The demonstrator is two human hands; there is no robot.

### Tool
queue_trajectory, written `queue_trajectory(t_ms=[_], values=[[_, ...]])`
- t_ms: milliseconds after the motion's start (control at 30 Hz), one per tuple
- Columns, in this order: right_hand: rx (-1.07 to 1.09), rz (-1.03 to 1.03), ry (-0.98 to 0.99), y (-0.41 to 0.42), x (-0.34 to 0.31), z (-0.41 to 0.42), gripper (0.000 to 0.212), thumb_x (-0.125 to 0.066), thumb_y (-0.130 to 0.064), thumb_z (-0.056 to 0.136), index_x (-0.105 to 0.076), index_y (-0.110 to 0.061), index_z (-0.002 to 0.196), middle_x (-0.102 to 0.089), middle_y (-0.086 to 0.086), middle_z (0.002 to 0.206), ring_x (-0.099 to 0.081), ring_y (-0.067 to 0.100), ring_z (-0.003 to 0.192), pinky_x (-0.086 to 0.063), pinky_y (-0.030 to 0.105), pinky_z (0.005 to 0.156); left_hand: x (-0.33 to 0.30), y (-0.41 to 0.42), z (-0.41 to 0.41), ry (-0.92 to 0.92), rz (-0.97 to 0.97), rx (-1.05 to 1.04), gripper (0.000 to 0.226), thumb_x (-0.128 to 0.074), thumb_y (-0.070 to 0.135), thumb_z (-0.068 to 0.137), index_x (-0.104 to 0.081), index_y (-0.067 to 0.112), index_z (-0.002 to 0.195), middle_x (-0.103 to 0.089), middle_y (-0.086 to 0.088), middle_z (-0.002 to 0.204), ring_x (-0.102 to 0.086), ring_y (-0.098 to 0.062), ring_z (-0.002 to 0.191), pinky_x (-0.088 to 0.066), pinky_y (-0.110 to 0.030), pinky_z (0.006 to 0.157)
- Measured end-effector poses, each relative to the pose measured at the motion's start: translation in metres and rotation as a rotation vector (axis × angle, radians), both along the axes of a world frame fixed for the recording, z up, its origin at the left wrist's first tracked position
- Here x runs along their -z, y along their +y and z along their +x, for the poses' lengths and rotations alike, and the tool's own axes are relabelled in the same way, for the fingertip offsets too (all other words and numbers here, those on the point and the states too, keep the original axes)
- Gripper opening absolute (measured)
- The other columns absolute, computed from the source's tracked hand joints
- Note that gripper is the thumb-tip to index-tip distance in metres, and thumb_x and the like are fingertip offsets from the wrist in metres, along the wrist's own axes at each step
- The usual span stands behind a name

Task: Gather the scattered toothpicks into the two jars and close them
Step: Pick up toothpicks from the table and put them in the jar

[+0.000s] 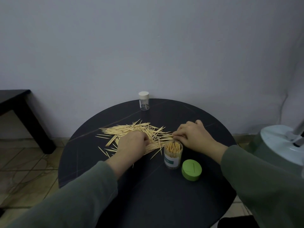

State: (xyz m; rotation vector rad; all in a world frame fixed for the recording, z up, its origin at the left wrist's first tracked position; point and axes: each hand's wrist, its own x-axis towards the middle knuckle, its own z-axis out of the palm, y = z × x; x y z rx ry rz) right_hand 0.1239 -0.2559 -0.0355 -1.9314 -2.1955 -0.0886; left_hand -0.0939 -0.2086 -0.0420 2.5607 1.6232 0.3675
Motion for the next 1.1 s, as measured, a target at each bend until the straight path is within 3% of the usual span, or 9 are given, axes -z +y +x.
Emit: queue_trajectory(t_ms=[200,367,500,633,733,867,1000,1100], values=[[0.058,0.053,0.251,-0.003,-0.001,0.0,0.027,-0.052,-0.04,0.096,-0.066,-0.032,0.117,-0.059,-0.016,0.095,-0.047,0.001,0.091,-0.031,0.04,0.103,-0.009,-0.001,-0.002,-0.161,-0.03,-0.056,0.015,-0.06,0.038,0.092,-0.071,0.03,0.098,-0.068,0.012,0.095,-0.06,-0.011,0.09,-0.048,-0.028,0.073],[0.049,0.079,0.551,-0.007,-0.007,-0.005,0.021,-0.059,-0.037,0.092,-0.071,-0.031,0.109,-0.063,-0.012,0.089,-0.056,0.007,0.089,-0.044,0.045,0.093,-0.015,-0.006,-0.002,-0.44,-0.146,-0.044,0.009,-0.064,0.038,0.089,-0.068,0.032,0.084,-0.066,0.014,0.088,-0.059,-0.008,0.083,-0.047,-0.027,0.074],[0.016,0.11,0.796,-0.014,-0.017,-0.014,0.02,-0.061,-0.028,0.092,-0.071,-0.025,0.109,-0.068,-0.005,0.088,-0.061,0.01,0.085,-0.052,0.03,0.078,-0.02,-0.015,0.003,-0.733,-0.281,0.011,0.008,-0.066,0.032,0.089,-0.068,0.028,0.083,-0.067,0.007,0.081,-0.061,-0.011,0.08,-0.05,-0.028,0.074],[-0.012,0.16,1.057,-0.022,-0.03,-0.022,0.016,-0.061,-0.021,0.092,-0.069,-0.032,0.101,-0.07,-0.013,0.094,-0.063,-0.005,0.091,-0.05,0.009,0.072,-0.028,-0.025,0.007,-0.947,-0.353,0.042,0.009,-0.065,0.03,0.09,-0.072,0.024,0.091,-0.067,0.007,0.08,-0.059,-0.006,0.074,-0.044,-0.021,0.064],[-0.005,0.178,1.164,-0.026,-0.034,-0.027,0.015,-0.062,-0.021,0.091,-0.069,-0.029,0.101,-0.071,-0.015,0.092,-0.064,-0.007,0.091,-0.049,0.008,0.073,-0.03,-0.03,0.011,-0.959,-0.361,0.066,0.012,-0.066,0.031,0.089,-0.073,0.024,0.095,-0.068,0.008,0.08,-0.061,-0.006,0.077,-0.044,-0.019,0.065],[-0.006,0.185,1.227,-0.032,-0.035,-0.032,0.015,-0.062,-0.02,0.09,-0.068,-0.033,0.095,-0.07,-0.016,0.09,-0.063,-0.012,0.087,-0.048,0.005,0.071,-0.028,-0.033,0.014,-0.877,-0.319,0.123,0.013,-0.068,0.034,0.087,-0.074,0.026,0.095,-0.068,0.006,0.084,-0.062,-0.008,0.082,-0.05,-0.027,0.073],[-0.027,0.183,1.162,-0.039,-0.035,-0.033,0.016,-0.063,-0.023,0.09,-0.068,-0.035,0.098,-0.072,-0.013,0.095,-0.063,-0.006,0.094,-0.05,0.009,0.075,-0.029,-0.039,0.018,-0.817,-0.259,0.205,0.011,-0.069,0.032,0.087,-0.074,0.027,0.096,-0.063,0.017,0.07,-0.052,0.008,0.058,-0.037,-0.014,0.059],[-0.035,0.179,1.15,-0.042,-0.034,-0.032,0.015,-0.062,-0.024,0.091,-0.069,-0.033,0.101,-0.073,-0.003,0.096,-0.064,0.002,0.094,-0.052,0.013,0.077,-0.029,-0.042,0.02,-0.815,-0.245,0.253,0.012,-0.069,0.028,0.087,-0.074,0.024,0.097,-0.067,0.014,0.079,-0.052,0.012,0.058,-0.037,-0.009,0.058]])
